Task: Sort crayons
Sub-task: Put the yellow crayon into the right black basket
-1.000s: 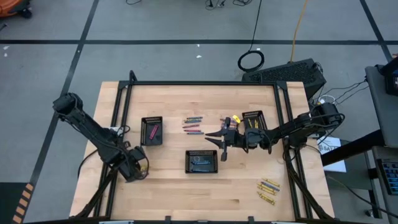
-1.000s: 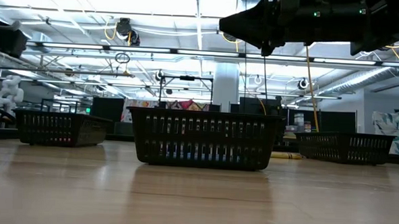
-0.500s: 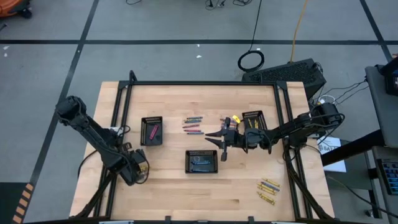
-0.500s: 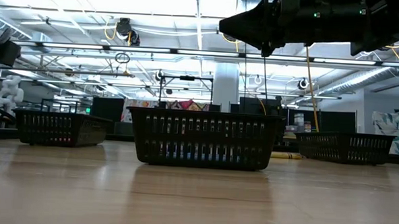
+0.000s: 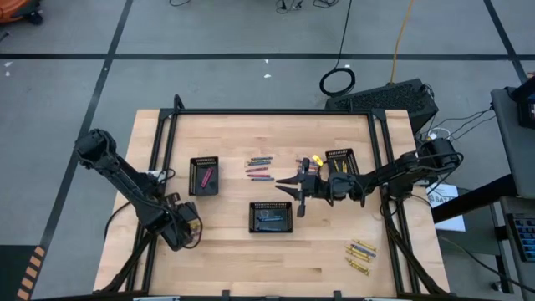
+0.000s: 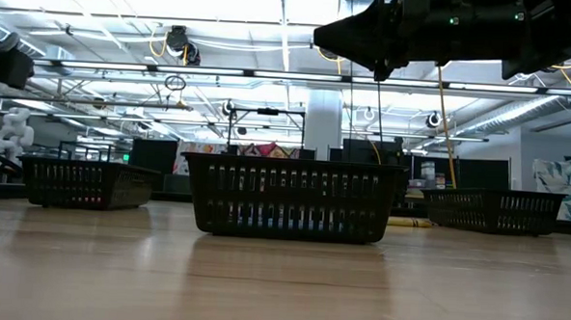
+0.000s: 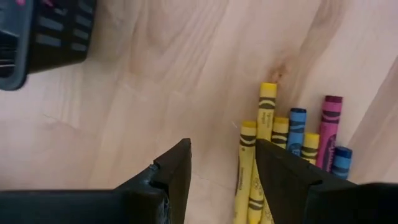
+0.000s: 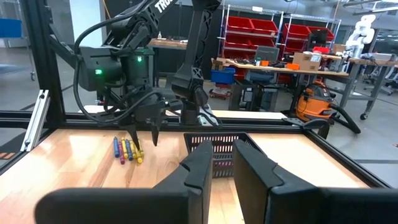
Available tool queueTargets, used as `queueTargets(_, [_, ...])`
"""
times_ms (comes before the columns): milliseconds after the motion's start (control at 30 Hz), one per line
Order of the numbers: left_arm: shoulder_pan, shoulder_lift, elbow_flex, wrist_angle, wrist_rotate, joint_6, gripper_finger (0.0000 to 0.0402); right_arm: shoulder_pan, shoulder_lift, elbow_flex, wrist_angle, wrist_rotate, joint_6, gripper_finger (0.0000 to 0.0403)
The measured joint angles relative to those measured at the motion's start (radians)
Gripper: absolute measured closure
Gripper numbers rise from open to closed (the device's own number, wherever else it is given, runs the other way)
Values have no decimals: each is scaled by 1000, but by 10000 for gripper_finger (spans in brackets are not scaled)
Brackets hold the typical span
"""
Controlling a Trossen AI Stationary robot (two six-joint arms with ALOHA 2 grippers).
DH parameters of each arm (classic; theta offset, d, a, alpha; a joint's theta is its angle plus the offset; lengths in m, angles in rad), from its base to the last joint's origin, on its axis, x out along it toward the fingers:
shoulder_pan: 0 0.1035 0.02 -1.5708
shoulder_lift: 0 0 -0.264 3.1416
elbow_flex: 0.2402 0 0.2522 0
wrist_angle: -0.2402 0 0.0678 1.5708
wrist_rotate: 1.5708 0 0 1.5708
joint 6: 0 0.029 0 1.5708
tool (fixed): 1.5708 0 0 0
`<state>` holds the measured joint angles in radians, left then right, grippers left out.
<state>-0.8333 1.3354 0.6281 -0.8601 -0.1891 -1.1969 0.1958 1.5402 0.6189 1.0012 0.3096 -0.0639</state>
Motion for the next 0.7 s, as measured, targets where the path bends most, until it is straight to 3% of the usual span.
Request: queueTargets(700, [0, 0, 0, -1, -14, 8, 231, 4, 0, 0, -7, -1, 0, 355])
